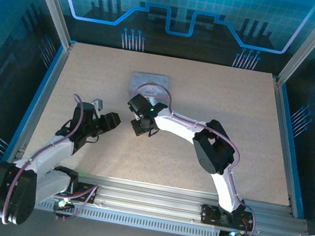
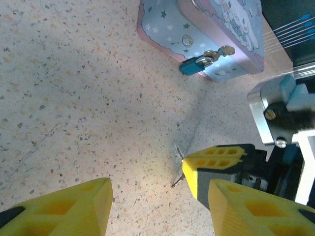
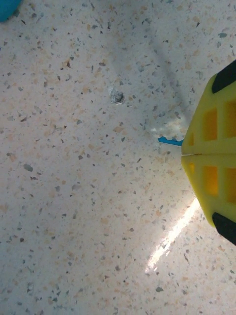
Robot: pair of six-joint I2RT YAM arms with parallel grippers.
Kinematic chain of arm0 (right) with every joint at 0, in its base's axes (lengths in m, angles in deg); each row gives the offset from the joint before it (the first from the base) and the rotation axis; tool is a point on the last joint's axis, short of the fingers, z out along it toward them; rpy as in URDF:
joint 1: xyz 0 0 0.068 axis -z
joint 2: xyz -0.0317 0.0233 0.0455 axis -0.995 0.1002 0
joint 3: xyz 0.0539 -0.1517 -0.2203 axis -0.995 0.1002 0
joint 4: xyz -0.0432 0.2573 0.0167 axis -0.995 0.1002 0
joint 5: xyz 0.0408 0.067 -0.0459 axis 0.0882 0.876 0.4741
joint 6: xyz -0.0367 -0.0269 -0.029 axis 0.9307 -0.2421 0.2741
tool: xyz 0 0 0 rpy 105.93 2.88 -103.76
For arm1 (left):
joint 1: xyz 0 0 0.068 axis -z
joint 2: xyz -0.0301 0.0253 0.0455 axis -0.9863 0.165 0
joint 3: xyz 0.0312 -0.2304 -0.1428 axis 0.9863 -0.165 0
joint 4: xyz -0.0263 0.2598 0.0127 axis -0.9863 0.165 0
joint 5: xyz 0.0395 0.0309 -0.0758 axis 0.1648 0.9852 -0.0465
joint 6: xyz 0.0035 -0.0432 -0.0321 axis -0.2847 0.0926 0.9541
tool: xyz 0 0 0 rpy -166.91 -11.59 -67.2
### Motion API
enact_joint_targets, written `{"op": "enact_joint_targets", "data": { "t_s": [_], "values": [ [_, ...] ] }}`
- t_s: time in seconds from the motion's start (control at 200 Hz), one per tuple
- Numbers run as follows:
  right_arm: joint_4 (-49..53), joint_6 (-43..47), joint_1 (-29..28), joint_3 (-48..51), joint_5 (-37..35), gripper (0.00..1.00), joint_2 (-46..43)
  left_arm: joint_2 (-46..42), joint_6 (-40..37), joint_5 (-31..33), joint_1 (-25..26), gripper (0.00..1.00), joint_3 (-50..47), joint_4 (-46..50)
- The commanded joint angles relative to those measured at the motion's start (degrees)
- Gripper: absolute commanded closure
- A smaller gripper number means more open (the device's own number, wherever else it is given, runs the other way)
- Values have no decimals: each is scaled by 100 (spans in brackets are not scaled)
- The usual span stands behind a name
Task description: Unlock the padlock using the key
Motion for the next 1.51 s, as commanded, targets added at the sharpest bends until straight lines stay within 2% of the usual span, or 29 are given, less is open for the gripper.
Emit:
{"op": "enact_joint_targets", "data": {
  "t_s": [0.0, 0.205, 0.45, 0.615, 0.745, 0.88, 1.06, 1.185, 1.396, 1.501],
  "values": [
    [-441, 13, 72, 249, 277, 100, -377, 109, 228, -524, -202, 45, -62, -393],
    [-1127, 72, 82, 842, 532, 100, -880, 468, 587, -1133, -392, 45, -61, -989],
    [-2126, 223, 74, 1660, 781, 100, -1706, 390, 524, -1384, -394, 45, 181, -906],
    [-2148, 251, 69, 1647, 984, 100, -1772, 382, 527, -1430, -394, 46, 184, -894],
    [-2170, 180, 71, 1631, 1149, 100, -1793, 396, 492, -1707, -393, 47, -53, -1482],
    [-2036, 133, 81, 1552, 1272, 100, -1926, 180, -167, -2001, -393, 48, -312, -1960],
    [-1665, 32, 89, 1408, 1217, 100, -2270, -558, -994, -1940, -327, 49, -630, -2281],
    [-1266, -89, 91, 1263, 1097, 100, -2461, -954, -1488, -1824, 16, 56, -940, -2835],
    [-735, -277, 110, 1147, 1032, 100, -2833, -1344, -2527, -1033, 786, 56, -1055, -2897],
    [-501, -358, 130, 1107, 1013, 100, -3047, -1293, -3063, -883, 1033, 56, -1117, -3157]
  ]
}}
